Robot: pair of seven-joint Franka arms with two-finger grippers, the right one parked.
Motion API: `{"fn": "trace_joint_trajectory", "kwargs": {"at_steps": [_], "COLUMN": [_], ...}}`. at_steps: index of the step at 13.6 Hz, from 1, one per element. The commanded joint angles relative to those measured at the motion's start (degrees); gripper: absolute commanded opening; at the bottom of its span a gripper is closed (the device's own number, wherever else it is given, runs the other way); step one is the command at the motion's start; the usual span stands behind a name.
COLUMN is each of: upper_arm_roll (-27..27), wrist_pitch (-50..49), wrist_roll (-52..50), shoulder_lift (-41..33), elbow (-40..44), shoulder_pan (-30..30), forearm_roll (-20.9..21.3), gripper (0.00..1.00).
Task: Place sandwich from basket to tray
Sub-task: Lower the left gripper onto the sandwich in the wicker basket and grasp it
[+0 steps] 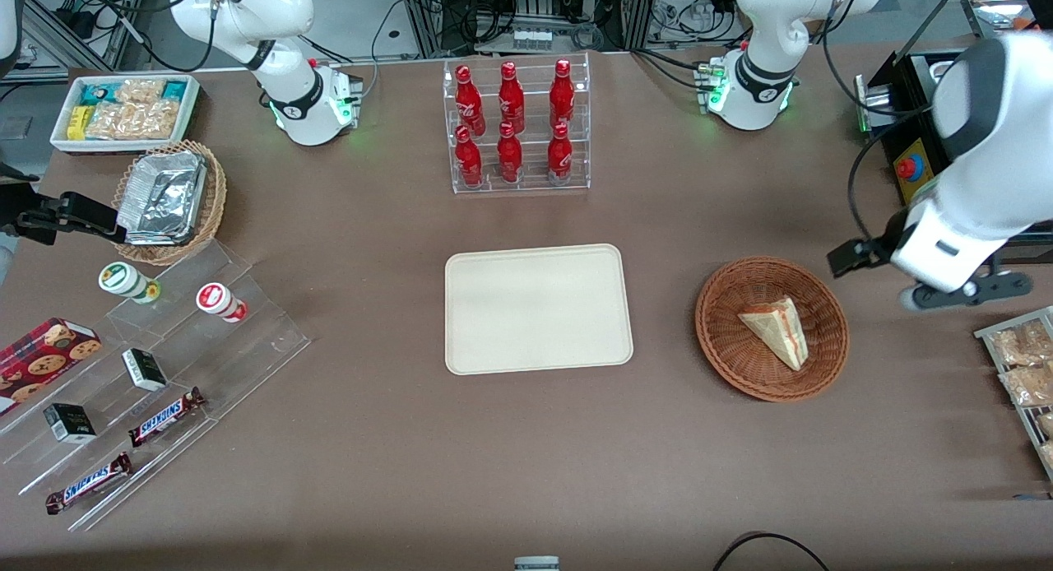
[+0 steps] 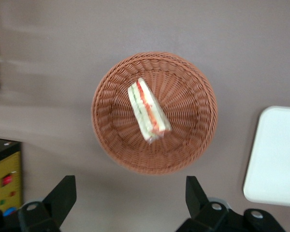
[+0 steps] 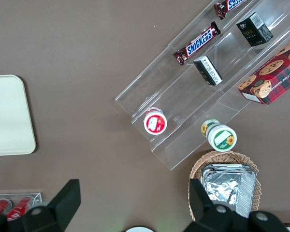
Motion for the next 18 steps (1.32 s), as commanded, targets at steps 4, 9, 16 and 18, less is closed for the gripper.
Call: {"fn": "trace_joint_trajectory", "kwargs": {"at_steps": [4, 9, 16, 18], "upper_arm_roll": [-0.20, -0.37, -0.46, -0.46], "wrist_pitch": [27.50, 38.96, 48.53, 53.19], "wrist_roll": [-22.21, -28.14, -28.14, -28.23], "shoulder_lift": [-4.06, -1.44, 7.87, 10.86], "elbow": [-21.06, -28.20, -29.34, -29.70], "shoulder_pan": [-0.12, -0.29, -0.29, -0.21], "forearm_roll": [-0.07, 0.02, 0.11, 0.11], "gripper": [1.00, 1.00, 1.00, 1.00]}}
